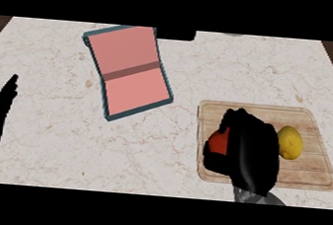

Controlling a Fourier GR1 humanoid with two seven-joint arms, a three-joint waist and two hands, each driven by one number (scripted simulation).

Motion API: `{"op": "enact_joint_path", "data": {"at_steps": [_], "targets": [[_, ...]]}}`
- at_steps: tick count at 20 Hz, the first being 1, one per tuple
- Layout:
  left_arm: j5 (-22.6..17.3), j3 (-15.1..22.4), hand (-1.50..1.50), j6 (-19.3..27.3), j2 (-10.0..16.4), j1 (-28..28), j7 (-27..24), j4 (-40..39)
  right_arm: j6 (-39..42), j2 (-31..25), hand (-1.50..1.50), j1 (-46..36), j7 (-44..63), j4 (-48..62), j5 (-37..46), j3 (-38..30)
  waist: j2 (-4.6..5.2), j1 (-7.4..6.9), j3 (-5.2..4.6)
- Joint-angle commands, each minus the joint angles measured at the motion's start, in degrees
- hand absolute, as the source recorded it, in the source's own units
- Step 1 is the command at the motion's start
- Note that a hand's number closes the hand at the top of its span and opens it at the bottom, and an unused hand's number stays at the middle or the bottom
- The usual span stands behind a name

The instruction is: Pick the bell pepper from the cutting board and place it in the cardboard box

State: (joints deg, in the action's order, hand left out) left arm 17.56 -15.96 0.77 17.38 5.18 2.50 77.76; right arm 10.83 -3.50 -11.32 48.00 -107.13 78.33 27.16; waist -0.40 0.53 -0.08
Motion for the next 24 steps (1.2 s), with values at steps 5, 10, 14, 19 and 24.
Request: {"op": "enact_joint_path", "data": {"at_steps": [5,10,14,19,24], "targets": [[1.53,1.56,0.00,1.14,-0.98,3.72,0.99,-1.61,4.97,3.42,1.50,-17.55,8.67,-0.76,0.89,7.58,0.42,-1.00,0.04],[0.68,0.60,0.00,-0.02,0.40,3.50,-0.84,-2.21,-0.37,3.47,1.50,-29.34,13.74,6.33,-10.77,5.94,0.51,-1.72,0.03],[1.39,2.27,0.00,0.08,-1.17,2.11,0.45,-0.41,-10.50,3.48,1.50,-37.70,13.44,17.49,-17.60,1.34,0.67,-2.71,0.05],[0.90,2.16,0.00,-0.84,-0.43,4.89,1.76,-0.88,-18.37,3.49,1.50,-48.71,13.49,30.94,-22.80,-3.49,0.88,-3.24,0.03],[2.81,3.45,0.00,1.82,-2.42,5.67,0.86,-2.16,-28.65,3.49,1.50,-54.10,11.47,44.42,-30.13,-3.93,1.33,-4.19,-0.02]]}}
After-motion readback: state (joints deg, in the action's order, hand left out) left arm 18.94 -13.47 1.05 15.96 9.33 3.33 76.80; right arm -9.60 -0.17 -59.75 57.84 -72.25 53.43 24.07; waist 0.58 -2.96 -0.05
